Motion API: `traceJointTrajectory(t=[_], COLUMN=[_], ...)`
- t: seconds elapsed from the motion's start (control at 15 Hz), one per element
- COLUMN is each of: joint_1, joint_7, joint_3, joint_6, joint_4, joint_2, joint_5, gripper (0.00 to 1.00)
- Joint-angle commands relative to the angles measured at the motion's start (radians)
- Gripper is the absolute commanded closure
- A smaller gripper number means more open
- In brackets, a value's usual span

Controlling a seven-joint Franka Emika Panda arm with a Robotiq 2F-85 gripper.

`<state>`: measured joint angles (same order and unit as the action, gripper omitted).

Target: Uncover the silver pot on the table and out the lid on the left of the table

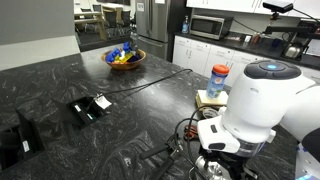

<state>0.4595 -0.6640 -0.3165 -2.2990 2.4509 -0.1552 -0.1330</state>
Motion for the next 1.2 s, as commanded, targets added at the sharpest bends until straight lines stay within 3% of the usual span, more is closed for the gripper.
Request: traceJointTrajectory(t=[0.0, 0.53, 1.13], joint_1=[-0.003, 0.0, -0.005], joint_7=[-0.027, -0.025, 0.012], joint_3=[-0.001, 0.002, 0.003], joint_6=[-0.041, -0.079, -0.066], joint_4=[0.022, 0.025, 0.029], joint_2=[-0.018, -0.024, -0.076], joint_5=[-0.024, -0.025, 0.004], gripper=[0.45, 0.98, 0.99])
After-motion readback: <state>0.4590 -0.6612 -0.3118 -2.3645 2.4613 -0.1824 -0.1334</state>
